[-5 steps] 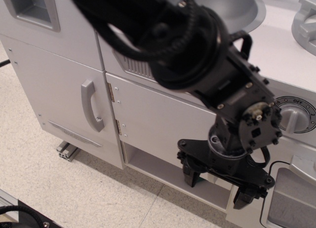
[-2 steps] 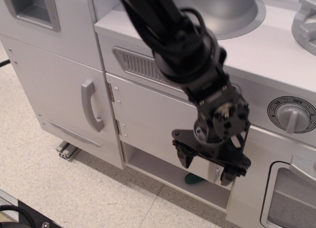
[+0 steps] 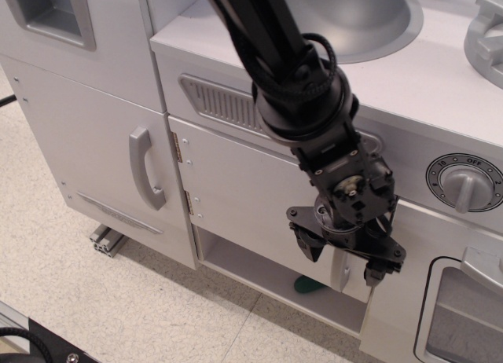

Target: Open cabinet

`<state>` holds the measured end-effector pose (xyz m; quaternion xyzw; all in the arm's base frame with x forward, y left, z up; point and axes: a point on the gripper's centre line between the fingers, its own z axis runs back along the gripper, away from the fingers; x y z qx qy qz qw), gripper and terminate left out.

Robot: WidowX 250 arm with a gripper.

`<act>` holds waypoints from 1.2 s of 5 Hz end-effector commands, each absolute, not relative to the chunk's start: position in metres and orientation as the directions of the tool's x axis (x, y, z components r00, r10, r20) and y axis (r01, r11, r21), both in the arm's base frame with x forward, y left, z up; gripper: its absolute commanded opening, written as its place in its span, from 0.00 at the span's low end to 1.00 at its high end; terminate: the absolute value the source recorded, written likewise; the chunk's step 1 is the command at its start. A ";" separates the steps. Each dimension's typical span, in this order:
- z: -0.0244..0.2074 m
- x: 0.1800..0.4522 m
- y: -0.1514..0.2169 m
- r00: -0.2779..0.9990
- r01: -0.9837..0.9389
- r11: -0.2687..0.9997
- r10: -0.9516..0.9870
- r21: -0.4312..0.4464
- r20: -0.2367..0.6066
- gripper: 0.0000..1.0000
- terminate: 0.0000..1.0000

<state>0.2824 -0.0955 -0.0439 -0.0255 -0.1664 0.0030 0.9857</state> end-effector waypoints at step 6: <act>-0.030 0.244 -0.081 0.934 0.095 0.994 -0.071 -0.050 0.351 0.00 0.00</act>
